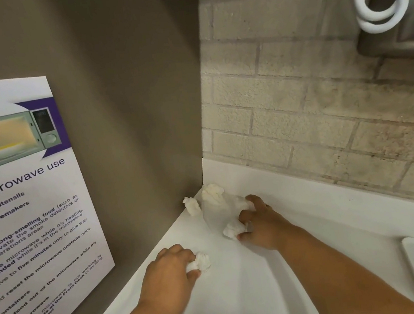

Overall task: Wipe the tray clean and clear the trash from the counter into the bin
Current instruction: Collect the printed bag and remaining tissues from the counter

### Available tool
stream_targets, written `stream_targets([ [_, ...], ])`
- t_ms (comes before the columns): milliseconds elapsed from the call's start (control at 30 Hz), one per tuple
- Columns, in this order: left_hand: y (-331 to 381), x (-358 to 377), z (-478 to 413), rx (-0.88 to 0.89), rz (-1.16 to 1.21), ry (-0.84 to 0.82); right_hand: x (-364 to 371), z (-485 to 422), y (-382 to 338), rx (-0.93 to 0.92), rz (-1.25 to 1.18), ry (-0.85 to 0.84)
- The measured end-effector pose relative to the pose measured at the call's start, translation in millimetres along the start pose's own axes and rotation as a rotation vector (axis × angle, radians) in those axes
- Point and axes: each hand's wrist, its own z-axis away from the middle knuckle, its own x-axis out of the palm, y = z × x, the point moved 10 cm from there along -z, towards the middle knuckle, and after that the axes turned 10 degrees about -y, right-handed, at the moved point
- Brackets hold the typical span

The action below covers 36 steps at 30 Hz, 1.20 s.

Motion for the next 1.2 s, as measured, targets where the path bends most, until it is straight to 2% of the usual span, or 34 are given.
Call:
stream_targets([
  [100,0,0,0,-0.011,-0.021,0.001,4,1,-4,-0.012,0.025,-0.049],
  [300,2,-7,2,-0.022,-0.073,0.053,6,13,-4,0.025,0.094,-0.02],
  [433,1,-3,4,-0.052,-0.064,-0.021,12,27,-6,-0.005,0.008,-0.006],
  [500,0,-5,10,-0.069,0.048,-0.038,17,36,-6,-0.018,-0.047,0.01],
  [600,-4,-9,27,-0.106,0.391,-0.043,22,56,-5,-0.041,-0.174,0.119],
  [700,-3,-9,49,-0.139,0.625,-0.091,31,84,-11,-0.083,-0.3,0.173],
  [900,21,2,110,-0.146,1.112,-0.395,62,147,-56,-0.194,-0.392,0.232],
  [1000,29,3,138,-0.141,1.17,-0.465,74,169,-87,-0.251,-0.401,0.22],
  [1200,15,-14,190,-0.181,1.281,-0.43,87,191,-148,-0.397,-0.496,0.109],
])
